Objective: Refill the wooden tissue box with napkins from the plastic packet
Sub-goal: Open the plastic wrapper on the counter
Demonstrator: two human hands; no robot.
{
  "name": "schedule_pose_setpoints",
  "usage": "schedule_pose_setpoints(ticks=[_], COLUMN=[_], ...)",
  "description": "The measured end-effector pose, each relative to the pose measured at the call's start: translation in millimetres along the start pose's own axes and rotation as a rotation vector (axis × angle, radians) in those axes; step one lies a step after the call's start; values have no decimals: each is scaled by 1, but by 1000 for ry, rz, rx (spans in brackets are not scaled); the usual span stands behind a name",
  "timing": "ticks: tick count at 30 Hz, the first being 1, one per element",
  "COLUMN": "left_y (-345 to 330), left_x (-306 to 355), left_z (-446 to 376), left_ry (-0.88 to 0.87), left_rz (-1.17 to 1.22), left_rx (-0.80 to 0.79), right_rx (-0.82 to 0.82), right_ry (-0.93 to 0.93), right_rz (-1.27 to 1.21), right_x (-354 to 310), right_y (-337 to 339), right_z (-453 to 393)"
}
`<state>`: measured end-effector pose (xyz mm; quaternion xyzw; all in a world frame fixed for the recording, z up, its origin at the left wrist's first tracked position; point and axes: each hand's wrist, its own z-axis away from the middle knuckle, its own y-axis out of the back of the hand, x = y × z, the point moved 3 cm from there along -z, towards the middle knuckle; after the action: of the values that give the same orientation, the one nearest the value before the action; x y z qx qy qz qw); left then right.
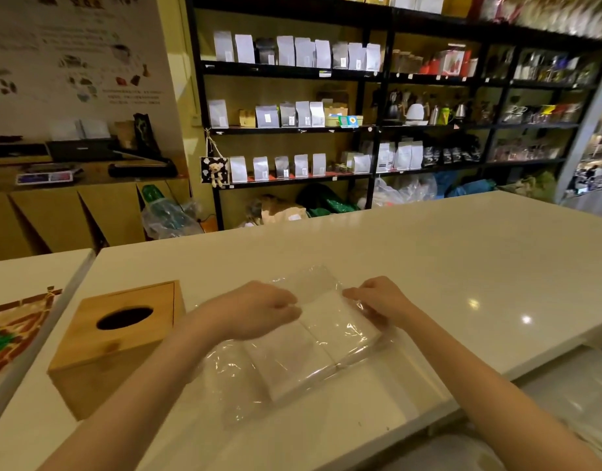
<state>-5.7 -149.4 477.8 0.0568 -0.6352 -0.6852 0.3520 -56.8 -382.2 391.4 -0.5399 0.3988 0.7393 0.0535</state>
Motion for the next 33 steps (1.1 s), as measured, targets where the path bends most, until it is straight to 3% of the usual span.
schedule_pose_setpoints(ticks=[5,9,13,19,25,29,31,33], left_y=[-33,-58,-69,-72,-67,-62,-58,-50], left_x=[-8,-25,-27,-31,-25,-30,-34,-37], left_z=[-84,-110,-117,-122,-124,-122,-121,-117], left_ry=[-41,24,68,62,45,124,120,91], left_rz=[410,614,675,590,629,775,845,879], left_rx=[146,90,-45,-115,-184,-224,-149,41], right_rx=[44,17,4,37,180,129,42,-8], right_ry=[55,86,97,154,370,387,349,315], right_rz=[26,24,8,-44,73,-178,-344,-373], right_x=[2,4,8,12,-2,-13,-16,-17], right_y=[-5,-5,-6,-7,0,16,19,20], right_z=[-4,-7,-11,-8,2,11,15,17])
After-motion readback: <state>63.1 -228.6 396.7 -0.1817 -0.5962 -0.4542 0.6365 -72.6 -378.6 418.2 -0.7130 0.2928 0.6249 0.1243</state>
